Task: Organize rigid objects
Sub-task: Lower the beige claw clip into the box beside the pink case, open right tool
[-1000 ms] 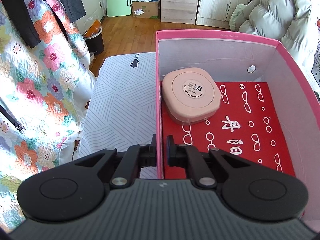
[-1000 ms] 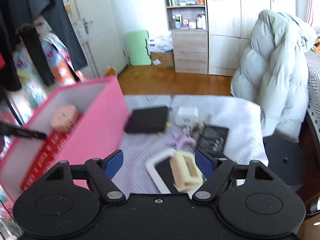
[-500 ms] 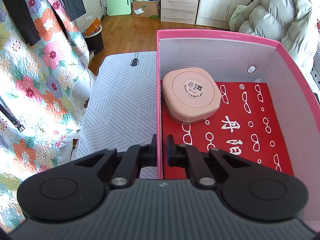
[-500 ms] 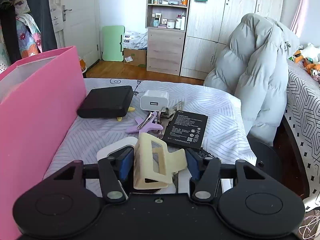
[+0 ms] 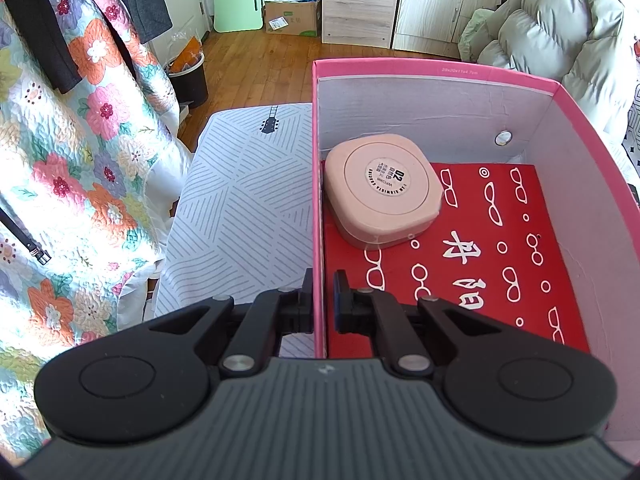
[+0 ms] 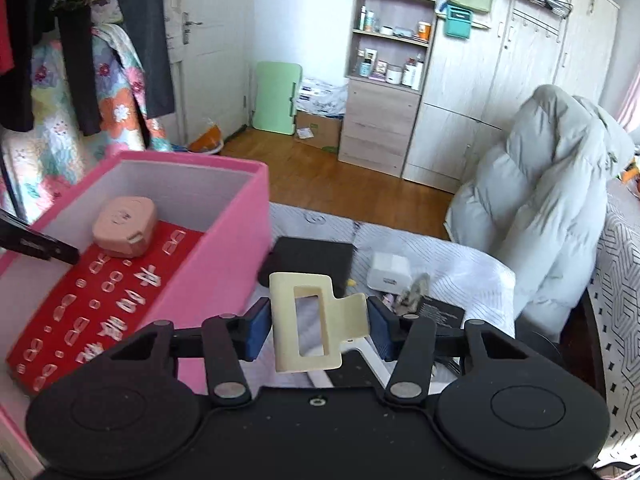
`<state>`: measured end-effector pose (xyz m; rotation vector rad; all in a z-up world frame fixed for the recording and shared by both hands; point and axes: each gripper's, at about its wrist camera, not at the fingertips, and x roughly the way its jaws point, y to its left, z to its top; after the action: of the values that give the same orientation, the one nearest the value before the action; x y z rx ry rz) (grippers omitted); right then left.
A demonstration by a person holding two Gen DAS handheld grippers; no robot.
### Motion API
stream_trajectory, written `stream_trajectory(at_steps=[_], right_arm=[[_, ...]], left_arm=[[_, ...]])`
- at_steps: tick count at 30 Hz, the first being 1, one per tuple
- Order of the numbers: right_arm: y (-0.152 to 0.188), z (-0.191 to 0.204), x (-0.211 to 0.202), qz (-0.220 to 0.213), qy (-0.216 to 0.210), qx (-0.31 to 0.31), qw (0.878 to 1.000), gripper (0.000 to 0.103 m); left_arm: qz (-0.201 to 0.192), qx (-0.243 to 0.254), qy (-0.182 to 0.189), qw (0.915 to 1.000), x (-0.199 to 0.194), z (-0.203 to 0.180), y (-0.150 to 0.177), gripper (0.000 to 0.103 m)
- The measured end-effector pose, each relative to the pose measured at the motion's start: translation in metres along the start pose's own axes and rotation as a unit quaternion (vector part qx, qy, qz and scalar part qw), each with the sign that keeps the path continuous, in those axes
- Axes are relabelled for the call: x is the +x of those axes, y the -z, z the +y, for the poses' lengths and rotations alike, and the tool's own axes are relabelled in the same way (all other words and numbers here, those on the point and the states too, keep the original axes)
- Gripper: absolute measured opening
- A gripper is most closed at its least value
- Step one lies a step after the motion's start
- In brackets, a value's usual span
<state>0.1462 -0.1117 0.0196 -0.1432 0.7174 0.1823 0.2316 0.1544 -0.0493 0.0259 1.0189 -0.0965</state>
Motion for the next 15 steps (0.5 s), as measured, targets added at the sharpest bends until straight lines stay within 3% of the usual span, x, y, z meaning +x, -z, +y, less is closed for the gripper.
stream_trajectory(at_steps=[8,15], right_arm=[[-0.043,0.052,-0.013,-0.036,-0.085,-0.039,0.995,0.056],[-0.056,0.093,0.018,-0.017,-0.124,-0.069,0.99,0.055]], left_arm=[[0.0,-0.003,0.003,1.0,0.0,0.0,0.0,0.005],[-0.001,-0.001,0.001,1.0,0.0,0.0,0.001,0.005]])
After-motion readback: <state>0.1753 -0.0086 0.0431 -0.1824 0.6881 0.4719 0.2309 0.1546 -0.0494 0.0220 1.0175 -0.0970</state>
